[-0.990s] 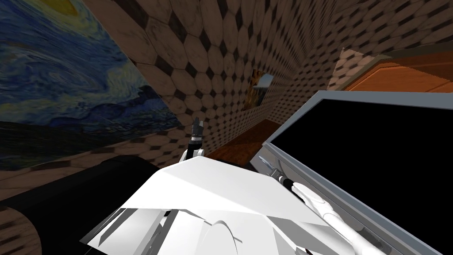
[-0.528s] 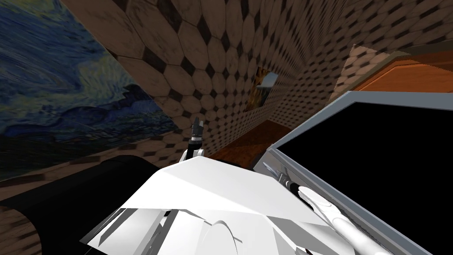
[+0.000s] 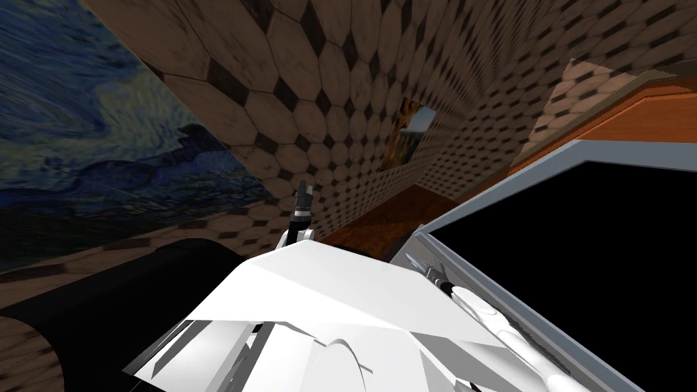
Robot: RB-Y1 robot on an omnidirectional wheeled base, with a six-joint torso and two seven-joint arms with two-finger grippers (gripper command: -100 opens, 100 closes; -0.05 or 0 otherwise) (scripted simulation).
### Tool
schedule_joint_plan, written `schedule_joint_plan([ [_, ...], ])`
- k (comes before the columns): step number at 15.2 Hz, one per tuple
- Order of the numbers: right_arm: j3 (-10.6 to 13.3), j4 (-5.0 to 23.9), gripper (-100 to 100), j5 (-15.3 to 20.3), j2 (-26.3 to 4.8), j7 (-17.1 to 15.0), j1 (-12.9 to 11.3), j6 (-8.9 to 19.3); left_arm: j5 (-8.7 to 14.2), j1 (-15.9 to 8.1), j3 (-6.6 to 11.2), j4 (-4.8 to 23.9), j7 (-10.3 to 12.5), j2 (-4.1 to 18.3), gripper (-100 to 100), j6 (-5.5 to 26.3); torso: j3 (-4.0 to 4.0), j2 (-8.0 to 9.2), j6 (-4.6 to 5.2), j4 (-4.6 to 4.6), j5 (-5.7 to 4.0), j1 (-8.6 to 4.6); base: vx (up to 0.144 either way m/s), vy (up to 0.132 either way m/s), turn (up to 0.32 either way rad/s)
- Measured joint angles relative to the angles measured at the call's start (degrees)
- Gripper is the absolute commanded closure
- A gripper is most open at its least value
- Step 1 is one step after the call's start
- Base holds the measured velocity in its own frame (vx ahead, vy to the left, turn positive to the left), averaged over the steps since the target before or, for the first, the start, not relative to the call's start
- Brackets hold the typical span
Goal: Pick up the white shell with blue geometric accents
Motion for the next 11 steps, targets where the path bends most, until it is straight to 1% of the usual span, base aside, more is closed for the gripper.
schedule_joint_plan([
  [1, 0.06, -0.04, 100, 0.01, 0.08, -0.02, 0.01, 0.24, 0.00, 0.00, 0.00, 0.00, 0.00, 0.00, 0, 0.00, 0.01, 0.00, 0.01, 0.01, 0.02, 0.08, -0.006, -0.018, 0.003],
  [6, 0.00, -0.11, 100, -0.06, 0.07, -0.13, -0.04, 0.16, 0.00, 0.00, -0.01, 0.00, 0.00, -0.01, 0, 0.00, -0.07, -0.09, 0.01, -0.06, -0.04, 0.16, 0.000, 0.002, -0.014],
  [9, 0.26, -0.83, 100, -0.16, -1.60, -0.53, 0.13, -0.53, 0.00, 0.01, -0.01, 0.00, 0.00, -0.01, 0, 0.00, -0.08, -0.11, 0.04, -0.07, 0.04, 0.39, 0.015, 0.065, -0.081],
  [11, 0.87, -2.13, 100, -0.38, -3.53, -1.31, 0.39, -0.97, 0.00, 0.01, -0.01, 0.00, 0.00, -0.02, 0, 0.00, -0.09, -0.14, 0.01, -0.06, 0.09, 0.53, 0.015, 0.069, -0.049],
])
